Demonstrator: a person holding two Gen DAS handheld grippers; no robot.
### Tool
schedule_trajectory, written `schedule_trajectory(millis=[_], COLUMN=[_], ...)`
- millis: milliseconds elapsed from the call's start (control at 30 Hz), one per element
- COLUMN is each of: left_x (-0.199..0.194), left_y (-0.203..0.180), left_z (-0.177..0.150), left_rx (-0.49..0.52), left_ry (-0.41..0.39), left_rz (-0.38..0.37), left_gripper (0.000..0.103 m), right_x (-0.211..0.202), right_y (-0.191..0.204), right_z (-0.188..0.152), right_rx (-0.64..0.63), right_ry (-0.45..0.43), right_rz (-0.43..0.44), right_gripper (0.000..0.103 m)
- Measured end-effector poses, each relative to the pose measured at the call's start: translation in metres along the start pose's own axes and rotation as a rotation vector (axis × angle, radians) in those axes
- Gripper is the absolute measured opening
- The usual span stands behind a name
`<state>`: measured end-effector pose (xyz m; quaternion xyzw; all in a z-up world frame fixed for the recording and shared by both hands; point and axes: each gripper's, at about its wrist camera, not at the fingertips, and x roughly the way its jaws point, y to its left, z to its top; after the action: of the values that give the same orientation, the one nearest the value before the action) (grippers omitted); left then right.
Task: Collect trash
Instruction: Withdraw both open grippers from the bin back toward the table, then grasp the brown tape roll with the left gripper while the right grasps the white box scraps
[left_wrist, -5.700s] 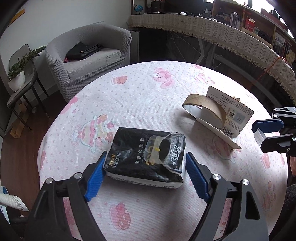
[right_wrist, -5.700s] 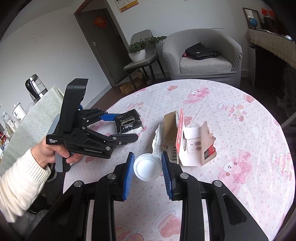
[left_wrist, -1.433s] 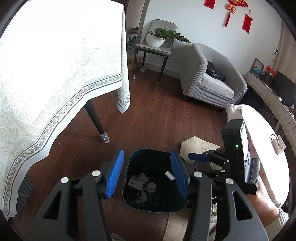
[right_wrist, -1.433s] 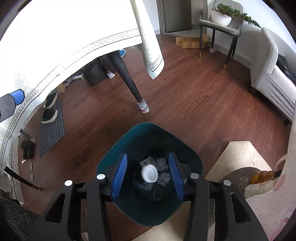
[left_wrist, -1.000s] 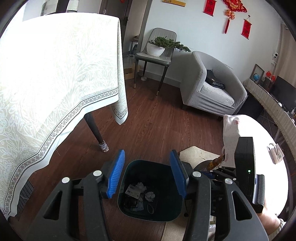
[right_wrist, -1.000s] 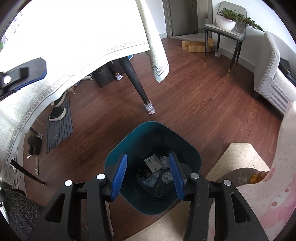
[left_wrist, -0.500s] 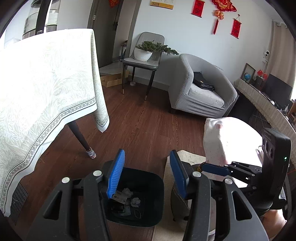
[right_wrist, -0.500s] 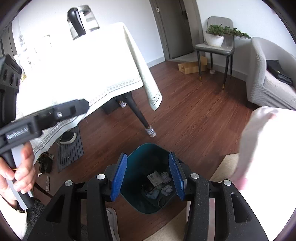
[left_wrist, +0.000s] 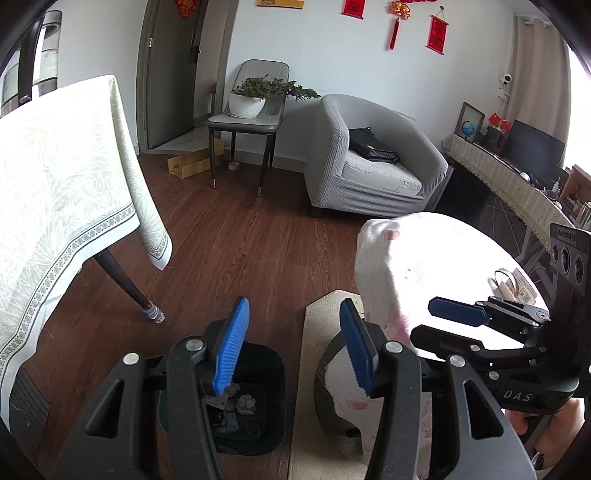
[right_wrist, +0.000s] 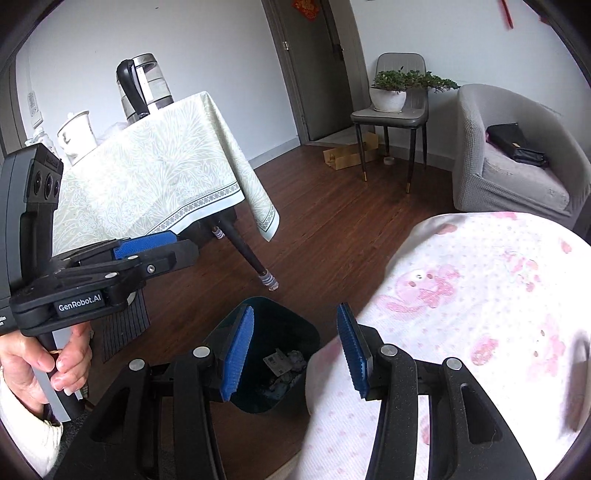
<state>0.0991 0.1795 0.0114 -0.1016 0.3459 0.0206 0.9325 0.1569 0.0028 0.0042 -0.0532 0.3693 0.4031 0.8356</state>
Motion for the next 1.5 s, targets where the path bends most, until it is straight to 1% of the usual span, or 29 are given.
schedule_trajectory(millis=[567, 700, 767, 800, 833, 900, 967, 1033, 1100, 1133, 1200, 1233, 1300, 1400, 1500], left_x=[0.028, 0.032, 0.032, 0.032, 0.033, 0.037, 0.042, 0.046, 0.051, 0.053, 0.056, 0.057, 0.061, 0.065, 0.074], left_y=[-0.091, -0.110, -0.122, -0.129, -0.135, -0.148, -0.162, -0.174, -0.184, -0.189, -0.202, -0.207, -0.221, -0.237, -0.259], left_z=[-0.001, -0.001, 0.000, 0.001, 0.001, 0.001, 0.000, 0.000, 0.002, 0.003, 0.005, 0.006, 0.010, 0.014, 0.019], left_rx=[0.081, 0.087, 0.108, 0.118, 0.132, 0.157, 0.199, 0.227, 0.238, 0.249, 0.297, 0.323, 0.372, 0.443, 0.507], left_ry=[0.016, 0.029, 0.026, 0.029, 0.035, 0.056, 0.063, 0.072, 0.083, 0.086, 0.085, 0.087, 0.088, 0.084, 0.089], left_rz=[-0.091, -0.150, -0.170, -0.190, -0.214, -0.263, -0.269, -0.279, -0.305, -0.313, -0.328, -0.336, -0.349, -0.375, -0.400], left_gripper=[0.063, 0.065, 0.066, 0.070, 0.075, 0.079, 0.079, 0.079, 0.079, 0.081, 0.085, 0.087, 0.088, 0.091, 0.091], right_x=[-0.079, -0.095, -0.104, -0.110, -0.115, -0.129, -0.140, -0.148, -0.154, -0.156, -0.159, -0.161, -0.165, -0.172, -0.177], right_y=[-0.078, -0.094, -0.102, -0.107, -0.111, -0.119, -0.126, -0.136, -0.146, -0.149, -0.156, -0.159, -0.165, -0.176, -0.190], right_z=[-0.031, -0.043, -0.049, -0.052, -0.054, -0.060, -0.066, -0.073, -0.078, -0.080, -0.084, -0.087, -0.091, -0.098, -0.106], right_rx=[0.072, 0.077, 0.076, 0.077, 0.080, 0.077, 0.070, 0.091, 0.112, 0.119, 0.142, 0.147, 0.158, 0.192, 0.233], right_ry=[-0.072, -0.083, -0.093, -0.100, -0.107, -0.127, -0.130, -0.132, -0.125, -0.125, -0.122, -0.120, -0.116, -0.115, -0.113], right_rz=[-0.149, -0.209, -0.259, -0.275, -0.291, -0.328, -0.352, -0.348, -0.351, -0.353, -0.347, -0.347, -0.358, -0.344, -0.329], right_gripper=[0.048, 0.048, 0.048, 0.048, 0.049, 0.061, 0.062, 0.062, 0.062, 0.062, 0.058, 0.057, 0.056, 0.054, 0.053])
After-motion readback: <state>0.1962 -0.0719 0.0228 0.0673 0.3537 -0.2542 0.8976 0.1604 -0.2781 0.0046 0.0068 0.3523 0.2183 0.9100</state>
